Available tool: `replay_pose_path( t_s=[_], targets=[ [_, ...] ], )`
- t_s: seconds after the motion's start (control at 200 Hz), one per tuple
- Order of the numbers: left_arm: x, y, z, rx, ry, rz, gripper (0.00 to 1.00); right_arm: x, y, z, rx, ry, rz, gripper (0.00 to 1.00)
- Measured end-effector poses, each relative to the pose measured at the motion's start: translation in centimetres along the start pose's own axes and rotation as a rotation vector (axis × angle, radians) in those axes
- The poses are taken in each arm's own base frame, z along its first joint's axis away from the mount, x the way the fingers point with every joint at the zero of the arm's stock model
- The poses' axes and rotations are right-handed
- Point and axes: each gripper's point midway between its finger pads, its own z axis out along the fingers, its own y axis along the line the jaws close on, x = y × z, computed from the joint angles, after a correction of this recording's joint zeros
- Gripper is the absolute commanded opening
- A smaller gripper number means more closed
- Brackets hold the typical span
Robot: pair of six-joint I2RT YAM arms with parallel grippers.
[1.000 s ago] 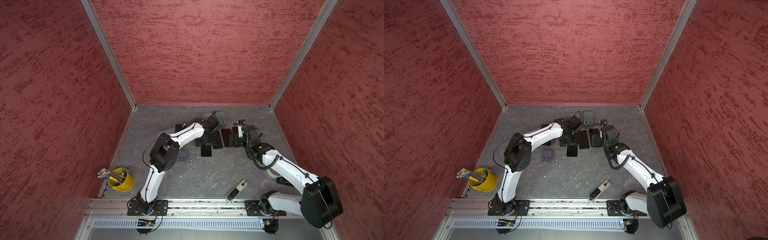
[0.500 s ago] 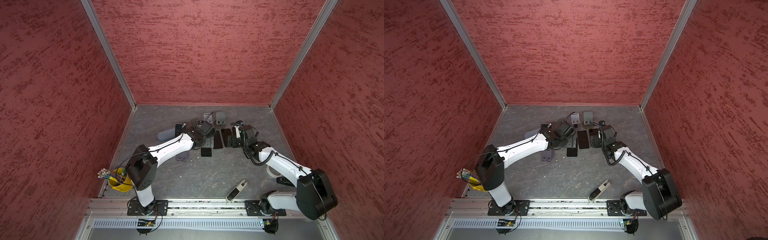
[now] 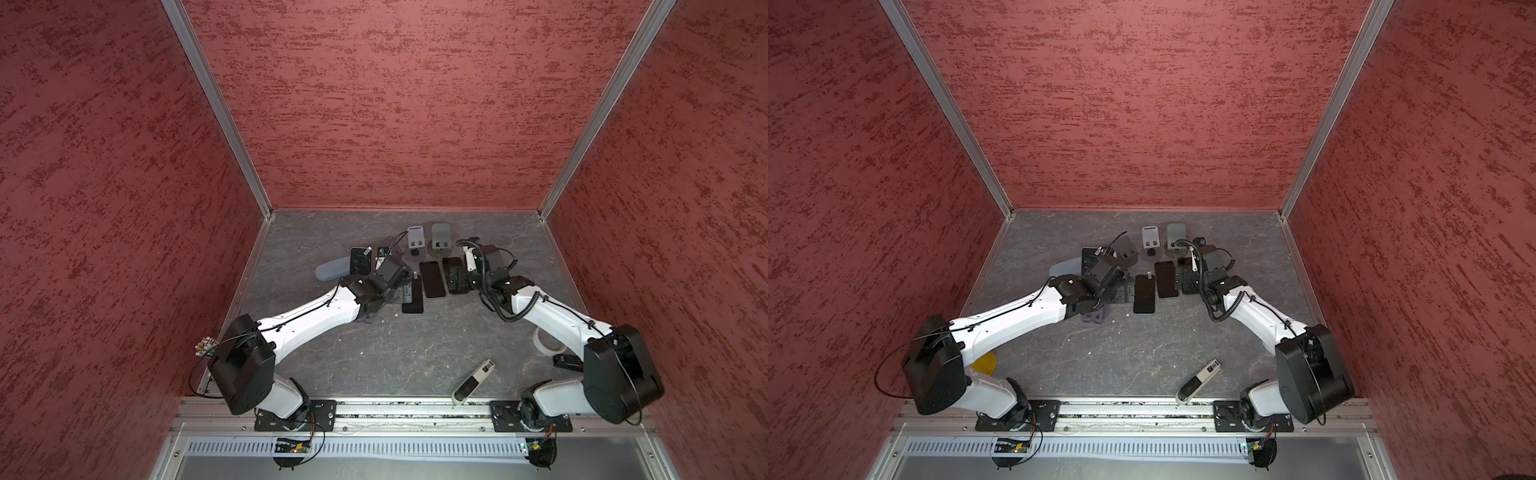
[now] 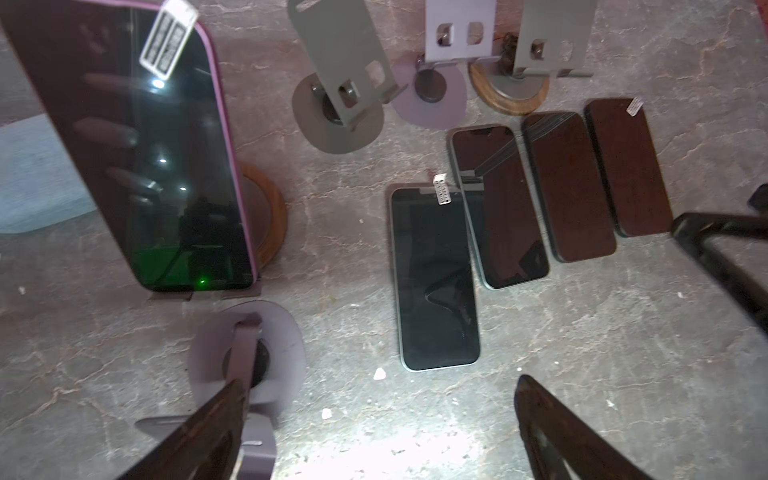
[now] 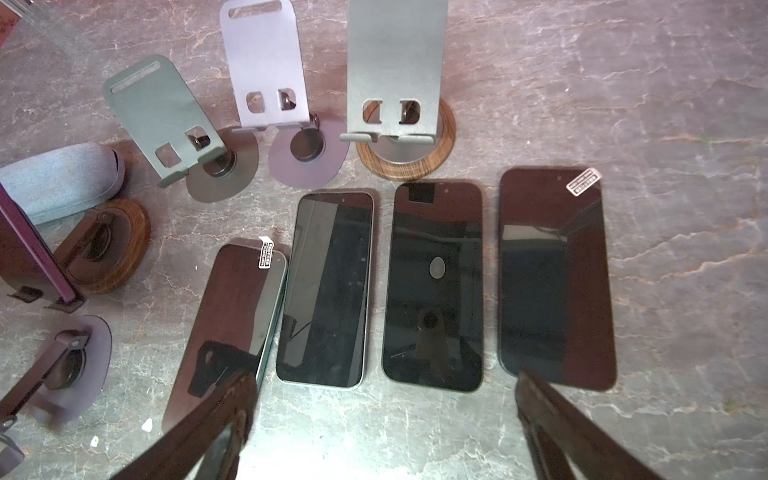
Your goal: Remove the phone from the phone stand
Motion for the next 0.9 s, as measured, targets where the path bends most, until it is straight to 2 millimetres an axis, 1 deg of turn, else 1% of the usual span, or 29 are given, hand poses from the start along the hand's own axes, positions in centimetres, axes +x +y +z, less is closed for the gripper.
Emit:
replay_pose_path(
  t_s=[0.195,0.346,0.446,0.722,0.812,0.902],
  targets=[
    [1.7,2.8,-0.2,-0.045,0.008,-0.003,1.00,-1.9,1.4,0.5,-0.022,-0.022,0.002,0.99],
    [2.6,4.5,-0.8,-0.052,-0.001,-0.020,1.00,-1.7,2.1,1.4,-0.027,0.004,-0.008,0.99],
    [3.0,5.5,-0.6,-0.060,-0.002,-0.036,1.00,-1.5,2.4,1.7,-0.028,0.018,-0.012,0.99],
    [4.2,7.1,0.8,-0.094,0.013,-0.054,1.00,-1.9,2.9,1.6,-0.030,0.020,-0.017,0.99],
    [4.3,7.5,1.4,-0.102,0.012,-0.069,1.00,-1.8,2.8,1.6,-0.027,0.025,-0.017,0.99],
    [4.3,7.9,1.8,-0.110,0.012,-0.079,0.98,-1.6,2.7,1.6,-0.023,0.033,-0.017,0.99]
  ],
)
